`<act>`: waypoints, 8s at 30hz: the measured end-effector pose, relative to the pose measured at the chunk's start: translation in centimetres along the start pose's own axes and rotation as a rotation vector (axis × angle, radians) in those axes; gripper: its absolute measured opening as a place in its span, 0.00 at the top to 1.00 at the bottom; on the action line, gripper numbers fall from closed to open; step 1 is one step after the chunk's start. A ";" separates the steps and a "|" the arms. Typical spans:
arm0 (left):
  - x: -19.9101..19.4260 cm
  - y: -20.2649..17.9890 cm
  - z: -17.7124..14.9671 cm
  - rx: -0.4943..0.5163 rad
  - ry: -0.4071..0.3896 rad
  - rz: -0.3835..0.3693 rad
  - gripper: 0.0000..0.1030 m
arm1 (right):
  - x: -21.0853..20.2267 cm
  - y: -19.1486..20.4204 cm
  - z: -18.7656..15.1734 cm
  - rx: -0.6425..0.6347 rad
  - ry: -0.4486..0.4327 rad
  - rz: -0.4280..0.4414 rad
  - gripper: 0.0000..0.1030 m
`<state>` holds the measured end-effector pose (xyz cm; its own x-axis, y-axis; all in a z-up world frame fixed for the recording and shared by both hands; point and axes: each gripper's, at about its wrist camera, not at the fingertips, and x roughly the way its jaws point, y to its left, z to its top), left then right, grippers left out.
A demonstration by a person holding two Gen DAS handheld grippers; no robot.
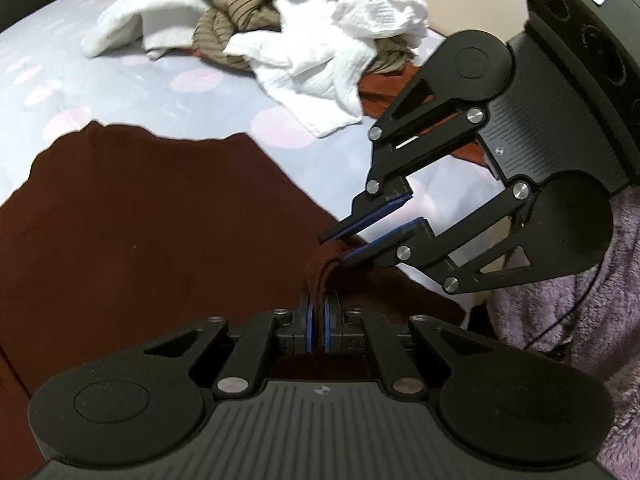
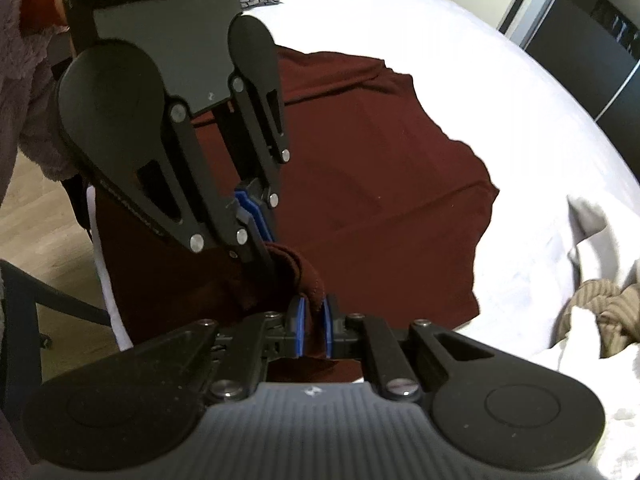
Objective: Fold clothes
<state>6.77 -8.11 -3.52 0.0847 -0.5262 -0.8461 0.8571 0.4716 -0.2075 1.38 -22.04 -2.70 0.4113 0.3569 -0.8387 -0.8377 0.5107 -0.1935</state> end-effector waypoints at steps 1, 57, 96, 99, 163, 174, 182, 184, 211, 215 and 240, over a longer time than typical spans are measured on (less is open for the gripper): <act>0.2 0.3 0.0 -0.013 0.000 0.007 0.97 | 0.2 -0.2 -0.1 0.015 0.000 -0.007 0.87; -10.4 -4.0 -23.9 -0.134 0.173 0.369 0.71 | 5.3 20.2 5.9 -0.218 -0.060 0.313 0.67; -14.9 -4.6 -20.4 -0.355 -0.056 0.121 0.98 | 8.3 21.9 7.4 -0.244 0.099 0.330 0.60; -17.1 -3.7 -19.0 -0.404 -0.161 0.071 0.98 | 7.5 21.1 7.3 -0.224 0.091 0.304 0.58; -12.2 -13.2 -19.5 0.479 -0.044 0.605 0.59 | -0.7 14.5 13.4 -0.211 -0.125 0.564 0.87; -13.4 -14.5 -19.6 0.461 -0.006 0.531 0.95 | -2.5 14.9 13.6 -0.235 -0.139 0.614 0.86; -15.8 -13.0 -18.2 0.181 -0.005 0.437 0.96 | -4.0 15.2 12.7 -0.271 -0.160 0.581 0.57; -16.6 -12.2 -17.7 0.083 -0.028 0.424 0.96 | -4.5 15.4 12.5 -0.277 -0.175 0.569 0.54; -22.2 -2.0 -16.8 -0.733 -0.215 0.168 0.96 | -5.0 21.2 10.9 -0.414 -0.358 0.141 0.45; -22.3 -1.8 -16.6 -0.721 -0.195 0.178 0.96 | -5.4 20.6 11.3 -0.376 -0.393 0.097 0.71; -17.6 1.7 -15.6 -0.350 0.071 0.178 0.96 | -0.9 12.6 13.2 -0.043 -0.219 0.295 0.93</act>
<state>-1.15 13.03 3.39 0.1704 -0.3704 -0.9131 0.6058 0.7702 -0.1993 -4.84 -5.61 2.35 0.2133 0.6449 -0.7339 -0.9441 0.3293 0.0150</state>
